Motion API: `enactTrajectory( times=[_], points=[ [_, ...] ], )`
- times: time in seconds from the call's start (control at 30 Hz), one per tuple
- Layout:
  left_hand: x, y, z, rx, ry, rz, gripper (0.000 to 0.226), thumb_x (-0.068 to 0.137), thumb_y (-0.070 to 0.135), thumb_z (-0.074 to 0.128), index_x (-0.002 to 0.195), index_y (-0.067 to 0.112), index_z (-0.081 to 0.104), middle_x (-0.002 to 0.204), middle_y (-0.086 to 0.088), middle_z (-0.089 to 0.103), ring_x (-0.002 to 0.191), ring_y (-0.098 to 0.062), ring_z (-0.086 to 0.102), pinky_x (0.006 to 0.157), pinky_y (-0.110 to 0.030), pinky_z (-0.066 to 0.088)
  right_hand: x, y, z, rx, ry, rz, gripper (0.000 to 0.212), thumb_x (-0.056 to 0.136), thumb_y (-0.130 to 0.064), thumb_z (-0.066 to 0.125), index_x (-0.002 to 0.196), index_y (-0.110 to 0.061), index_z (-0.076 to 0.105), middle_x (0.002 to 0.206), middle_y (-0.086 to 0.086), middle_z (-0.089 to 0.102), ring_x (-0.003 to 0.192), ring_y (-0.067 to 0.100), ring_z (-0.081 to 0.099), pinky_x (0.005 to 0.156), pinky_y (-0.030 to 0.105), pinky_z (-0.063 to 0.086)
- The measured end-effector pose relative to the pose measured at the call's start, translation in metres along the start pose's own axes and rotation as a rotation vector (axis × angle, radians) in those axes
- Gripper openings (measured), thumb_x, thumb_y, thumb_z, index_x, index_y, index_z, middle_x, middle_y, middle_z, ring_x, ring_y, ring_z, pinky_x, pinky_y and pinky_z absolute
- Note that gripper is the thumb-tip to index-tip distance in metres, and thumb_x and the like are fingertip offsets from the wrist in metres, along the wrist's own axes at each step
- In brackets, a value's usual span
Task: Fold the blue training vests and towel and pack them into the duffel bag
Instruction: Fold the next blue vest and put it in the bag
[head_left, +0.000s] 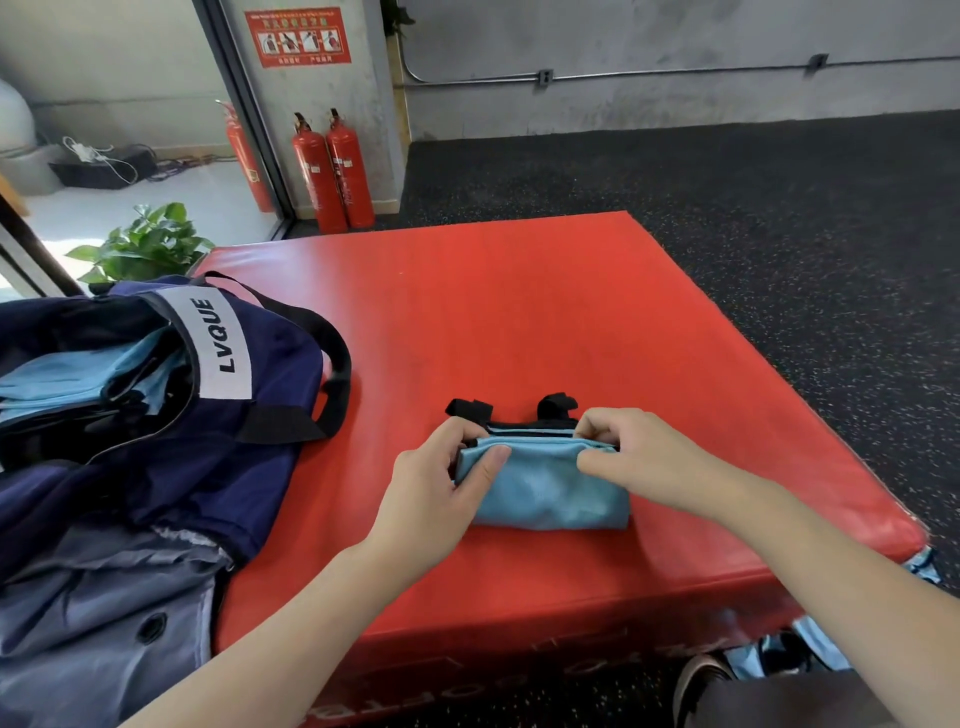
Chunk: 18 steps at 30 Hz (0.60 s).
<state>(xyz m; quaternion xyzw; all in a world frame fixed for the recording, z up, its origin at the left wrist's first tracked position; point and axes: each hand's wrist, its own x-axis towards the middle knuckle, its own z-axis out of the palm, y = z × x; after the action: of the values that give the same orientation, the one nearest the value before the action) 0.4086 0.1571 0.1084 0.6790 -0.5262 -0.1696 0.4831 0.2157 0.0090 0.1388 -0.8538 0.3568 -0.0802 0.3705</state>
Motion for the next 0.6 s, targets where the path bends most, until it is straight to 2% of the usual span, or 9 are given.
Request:
enactTrajectory(
  times=[0.07, 0.23, 0.3, 0.43, 0.53, 0.6],
  points=[
    [0.003, -0.004, 0.002, -0.009, 0.024, -0.072, 0.013, 0.094, 0.033, 0.069, 0.085, 0.032, 0.059, 0.054, 0.009, 0.046, 0.050, -0.005, 0.037, 0.050, -0.021, 0.031, 0.004, 0.005, 0.002, 0.003, 0.035, 0.031, 0.006, 0.084, -0.031, 0.064, 0.080, -0.027, 0.062, 0.060, -0.009, 0.054, 0.053, 0.008, 0.040, 0.058, 0.034, 0.034],
    [0.013, -0.011, 0.005, -0.030, 0.068, -0.200, 0.012, 0.093, 0.037, 0.069, 0.087, 0.029, 0.063, 0.057, 0.009, 0.045, 0.053, -0.005, 0.037, 0.052, -0.021, 0.031, 0.012, 0.012, 0.007, 0.014, 0.109, 0.074, 0.010, 0.094, -0.038, 0.062, 0.088, -0.029, 0.062, 0.076, -0.001, 0.067, 0.067, 0.020, 0.064, 0.066, 0.043, 0.056],
    [0.015, -0.013, 0.006, -0.031, 0.053, -0.234, 0.015, 0.093, 0.039, 0.068, 0.087, 0.026, 0.063, 0.058, 0.010, 0.044, 0.053, -0.006, 0.036, 0.052, -0.021, 0.031, 0.015, 0.015, 0.009, -0.027, 0.112, 0.089, 0.013, 0.097, -0.039, 0.058, 0.092, -0.027, 0.060, 0.077, -0.002, 0.065, 0.065, 0.017, 0.061, 0.065, 0.042, 0.054],
    [0.015, -0.019, 0.009, 0.015, 0.048, -0.259, 0.021, 0.094, 0.038, 0.067, 0.087, 0.019, 0.061, 0.059, 0.009, 0.044, 0.054, -0.005, 0.036, 0.052, -0.021, 0.031, 0.022, 0.018, 0.018, -0.089, 0.127, 0.101, 0.018, 0.101, -0.041, 0.054, 0.098, -0.024, 0.058, 0.080, -0.005, 0.062, 0.069, 0.010, 0.057, 0.059, 0.029, 0.041],
    [0.017, -0.020, 0.011, 0.028, 0.069, -0.270, 0.021, 0.094, 0.039, 0.066, 0.087, 0.019, 0.062, 0.058, 0.009, 0.044, 0.053, -0.005, 0.037, 0.052, -0.022, 0.032, 0.027, 0.021, 0.022, -0.100, 0.138, 0.117, 0.018, 0.101, -0.042, 0.052, 0.096, -0.025, 0.056, 0.084, -0.001, 0.065, 0.077, 0.018, 0.062, 0.069, 0.035, 0.046],
    [0.018, -0.021, 0.012, 0.062, 0.073, -0.297, 0.021, 0.094, 0.039, 0.066, 0.087, 0.020, 0.060, 0.057, 0.009, 0.044, 0.051, -0.005, 0.037, 0.050, -0.021, 0.032, 0.030, 0.021, 0.023, -0.105, 0.142, 0.132, 0.019, 0.101, -0.043, 0.052, 0.092, -0.026, 0.052, 0.078, 0.001, 0.064, 0.071, 0.020, 0.060, 0.063, 0.037, 0.043]
  ],
)
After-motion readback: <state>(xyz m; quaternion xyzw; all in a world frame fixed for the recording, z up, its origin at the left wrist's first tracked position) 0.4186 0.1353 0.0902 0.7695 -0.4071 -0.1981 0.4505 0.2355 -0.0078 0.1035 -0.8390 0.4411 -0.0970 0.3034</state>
